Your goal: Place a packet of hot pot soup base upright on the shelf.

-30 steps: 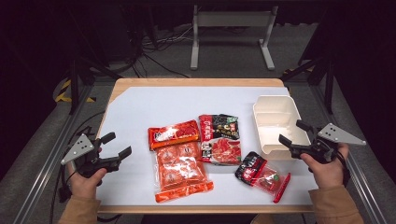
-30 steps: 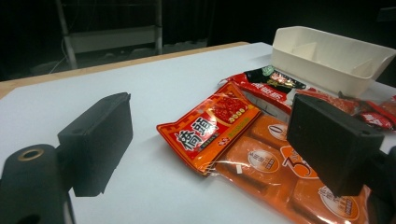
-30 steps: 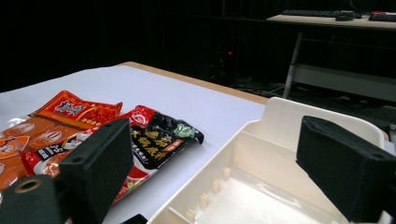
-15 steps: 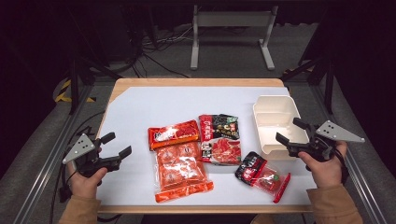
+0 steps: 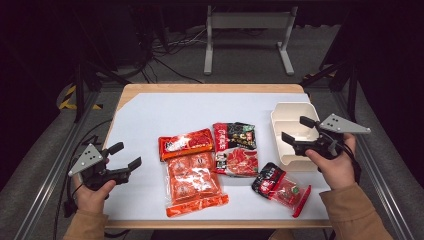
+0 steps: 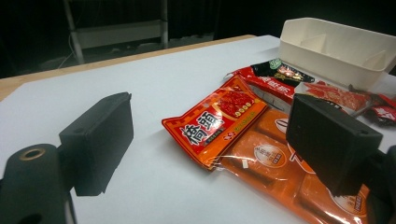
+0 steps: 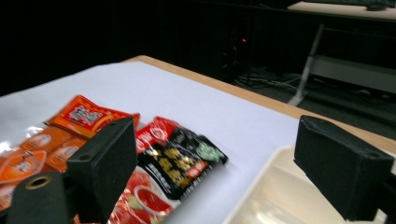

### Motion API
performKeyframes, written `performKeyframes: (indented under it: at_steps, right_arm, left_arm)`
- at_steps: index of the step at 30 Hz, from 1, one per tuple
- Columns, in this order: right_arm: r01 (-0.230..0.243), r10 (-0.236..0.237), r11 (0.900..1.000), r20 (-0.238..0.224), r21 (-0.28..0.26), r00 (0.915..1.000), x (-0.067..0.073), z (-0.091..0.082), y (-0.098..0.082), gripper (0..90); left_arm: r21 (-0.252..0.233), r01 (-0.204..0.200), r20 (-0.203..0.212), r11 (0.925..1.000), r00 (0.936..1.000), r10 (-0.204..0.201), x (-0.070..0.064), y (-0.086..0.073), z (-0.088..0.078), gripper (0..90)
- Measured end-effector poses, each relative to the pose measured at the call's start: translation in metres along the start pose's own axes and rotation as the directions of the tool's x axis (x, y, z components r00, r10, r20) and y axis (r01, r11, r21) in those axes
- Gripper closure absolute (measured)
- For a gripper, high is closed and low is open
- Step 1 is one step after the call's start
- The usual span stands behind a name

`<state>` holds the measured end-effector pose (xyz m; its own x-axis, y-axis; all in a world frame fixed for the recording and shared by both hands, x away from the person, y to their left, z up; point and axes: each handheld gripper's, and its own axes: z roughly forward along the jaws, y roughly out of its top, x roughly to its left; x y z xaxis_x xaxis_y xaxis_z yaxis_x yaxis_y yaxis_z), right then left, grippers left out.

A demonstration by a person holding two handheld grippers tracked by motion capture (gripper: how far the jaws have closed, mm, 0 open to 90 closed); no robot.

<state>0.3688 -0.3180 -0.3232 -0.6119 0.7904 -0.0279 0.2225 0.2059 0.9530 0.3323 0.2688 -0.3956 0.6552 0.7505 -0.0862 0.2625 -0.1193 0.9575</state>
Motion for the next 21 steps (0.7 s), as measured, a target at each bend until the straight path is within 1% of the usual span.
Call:
performKeyframes:
  at_steps: [3,5,9,11,13,15,17,19,21]
  right_arm:
    - [0.034,-0.034,0.999,0.006,-0.006,0.9994,0.003,0.01,0.011,14.7]
    - [0.039,-0.039,0.999,0.011,-0.005,0.9992,0.004,0.017,0.017,14.6]
    - [0.056,-0.056,0.998,0.023,0.004,0.9981,0.007,0.03,0.025,14.2]
    - [0.061,-0.061,0.998,0.018,0.014,0.998,0.008,0.036,0.028,14.4]
    - [0.062,-0.063,0.998,0.021,0.034,0.9978,0.01,0.043,0.031,15.5]
    - [0.05,-0.052,0.996,0.026,0.071,0.9983,0.01,0.048,0.033,15.9]
    - [0.045,-0.049,0.995,0.037,0.085,0.9981,0.009,0.052,0.034,16.5]
    - [0.032,-0.041,0.993,0.073,0.115,0.9965,0.007,0.056,0.035,16.8]
    - [0.022,-0.034,0.991,0.087,0.131,0.9956,0.005,0.058,0.036,17.0]
  left_arm:
    - [0.006,-0.002,0.002,1.0,1.0,0.002,0.0,0.0,0.001,15.5]
    - [0.006,-0.006,0.001,1.0,1.0,0.006,0.0,0.0,0.002,15.5]
    - [0.006,-0.001,-0.002,1.0,1.0,0.001,0.001,-0.001,0.002,15.5]
    - [0.01,0.0,-0.003,0.9999,1.0,0.0,0.001,-0.001,0.002,15.5]
    - [0.011,-0.002,-0.003,0.9999,1.0,0.002,0.001,-0.001,0.002,15.5]
    - [0.014,-0.002,-0.003,0.9999,1.0,0.002,0.0,-0.001,0.002,15.5]
    - [0.014,-0.003,-0.003,0.9999,1.0,0.003,0.0,-0.001,0.003,15.5]
    - [0.015,-0.002,-0.002,0.9999,1.0,0.002,0.001,-0.002,0.003,15.5]
    - [0.016,-0.002,-0.002,0.9999,1.0,0.002,0.001,-0.002,0.003,15.5]
